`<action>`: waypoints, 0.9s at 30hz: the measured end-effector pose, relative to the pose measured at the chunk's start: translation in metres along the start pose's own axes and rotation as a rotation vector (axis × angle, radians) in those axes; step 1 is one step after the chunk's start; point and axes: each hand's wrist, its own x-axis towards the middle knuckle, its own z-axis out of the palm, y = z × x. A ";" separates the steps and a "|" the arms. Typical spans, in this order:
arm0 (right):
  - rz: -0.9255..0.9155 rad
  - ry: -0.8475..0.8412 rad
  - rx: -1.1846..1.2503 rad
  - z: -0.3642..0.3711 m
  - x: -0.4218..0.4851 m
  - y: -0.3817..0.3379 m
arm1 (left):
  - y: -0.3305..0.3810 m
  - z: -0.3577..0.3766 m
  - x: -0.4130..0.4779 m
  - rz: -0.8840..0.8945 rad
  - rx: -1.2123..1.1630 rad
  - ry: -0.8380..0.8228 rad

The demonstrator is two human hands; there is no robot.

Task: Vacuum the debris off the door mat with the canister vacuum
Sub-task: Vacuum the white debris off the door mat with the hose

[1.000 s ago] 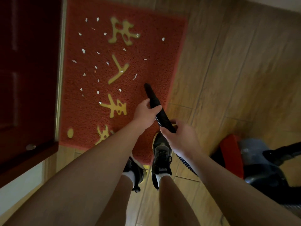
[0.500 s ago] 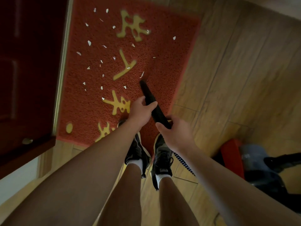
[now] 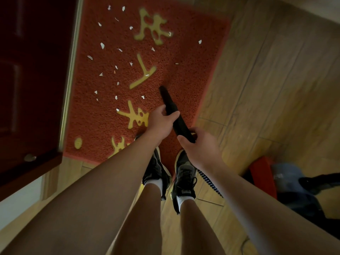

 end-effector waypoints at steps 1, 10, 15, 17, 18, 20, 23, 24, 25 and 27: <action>0.002 -0.003 -0.001 0.001 -0.001 0.000 | -0.001 -0.001 -0.001 -0.001 -0.004 0.000; -0.009 -0.022 0.001 0.011 -0.006 -0.004 | -0.009 -0.013 -0.007 -0.008 -0.023 0.004; -0.020 -0.043 -0.018 0.018 -0.008 -0.008 | -0.014 -0.023 -0.012 -0.037 -0.042 0.019; -0.024 -0.049 -0.029 0.020 -0.008 -0.011 | -0.017 -0.027 -0.014 -0.048 -0.055 0.024; -0.030 -0.054 -0.031 0.021 -0.009 -0.012 | -0.018 -0.029 -0.014 -0.054 -0.053 0.029; -0.045 -0.063 -0.041 0.023 -0.009 -0.015 | -0.022 -0.033 -0.013 -0.054 -0.062 0.030; -0.058 -0.073 -0.064 0.027 -0.010 -0.018 | -0.025 -0.039 -0.015 -0.068 -0.085 0.026; -0.057 -0.075 -0.066 0.028 -0.010 -0.019 | -0.026 -0.040 -0.015 -0.076 -0.094 0.027; -0.057 -0.078 -0.068 0.029 -0.010 -0.020 | -0.027 -0.041 -0.015 -0.085 -0.101 0.031; -0.063 -0.089 -0.086 0.031 -0.009 -0.023 | -0.029 -0.044 -0.016 -0.093 -0.112 0.037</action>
